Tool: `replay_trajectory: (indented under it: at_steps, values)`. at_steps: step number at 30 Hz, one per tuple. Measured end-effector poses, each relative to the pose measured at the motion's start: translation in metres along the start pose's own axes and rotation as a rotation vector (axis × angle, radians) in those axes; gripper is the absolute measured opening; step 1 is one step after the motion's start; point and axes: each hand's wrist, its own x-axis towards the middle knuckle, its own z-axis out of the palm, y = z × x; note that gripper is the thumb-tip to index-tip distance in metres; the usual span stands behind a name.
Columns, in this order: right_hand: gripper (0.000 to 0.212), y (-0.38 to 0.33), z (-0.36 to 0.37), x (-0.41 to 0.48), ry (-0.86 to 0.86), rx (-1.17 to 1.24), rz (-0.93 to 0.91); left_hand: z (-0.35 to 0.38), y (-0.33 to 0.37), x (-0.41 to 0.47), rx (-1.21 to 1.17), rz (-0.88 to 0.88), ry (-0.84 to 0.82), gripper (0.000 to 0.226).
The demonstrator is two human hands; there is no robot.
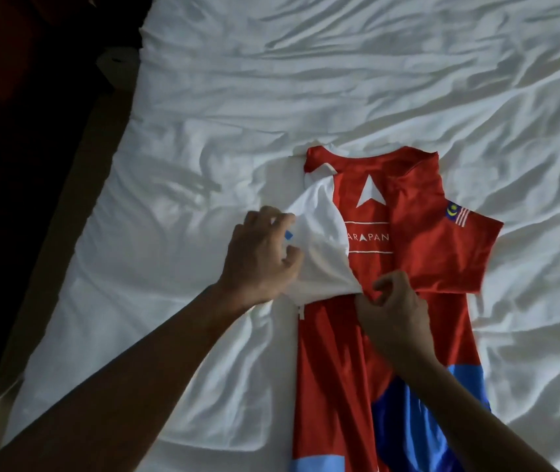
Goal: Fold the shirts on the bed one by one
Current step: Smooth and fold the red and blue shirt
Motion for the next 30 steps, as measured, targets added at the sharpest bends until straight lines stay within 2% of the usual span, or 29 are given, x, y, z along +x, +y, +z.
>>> replay_trajectory:
  at_steps: [2,4,6,8,13,16,19,21,24,28,30]
  values:
    - [0.014,-0.008,0.001,-0.006,-0.06,0.162,0.143,0.0,-0.009,0.022,0.036,-0.191,-0.155,0.056]
    - [0.03,-0.025,0.007,-0.013,-0.209,0.422,0.317,0.006,-0.014,0.039,0.038,-0.267,-0.31,0.056]
    - [0.039,-0.042,0.016,-0.014,-0.313,0.629,0.507,0.012,-0.016,0.051,-0.045,-0.321,-0.332,0.04]
    - [0.039,-0.049,0.022,-0.01,-0.312,0.726,0.599,0.011,-0.014,0.058,-0.199,-0.409,-0.327,0.029]
    - [0.018,-0.052,0.024,-0.003,-0.222,0.955,0.663,-0.001,-0.003,0.059,-0.516,-0.522,-0.364,0.024]
    - [0.028,-0.052,0.019,-0.005,-0.231,1.113,0.662,-0.005,0.001,0.051,-0.743,-0.605,-0.439,0.015]
    - [0.03,-0.042,0.01,-0.007,-0.198,1.2,0.666,-0.001,0.007,0.04,-0.985,-0.713,-0.536,0.02]
    - [0.029,-0.029,0.0,-0.009,-0.136,1.198,0.648,0.004,0.01,0.035,-1.042,-0.78,-0.585,0.026]
    - [0.032,-0.007,-0.013,-0.01,-0.071,1.027,0.564,0.011,0.01,0.038,-1.021,-0.814,-0.612,0.041]
    - [0.044,0.015,-0.019,-0.006,0.017,0.735,0.455,0.02,0.015,0.066,-0.975,-0.772,-0.348,0.038]
    - [0.047,0.023,-0.018,-0.004,0.055,0.547,0.34,0.027,0.014,0.087,-0.963,-0.751,-0.201,0.031]
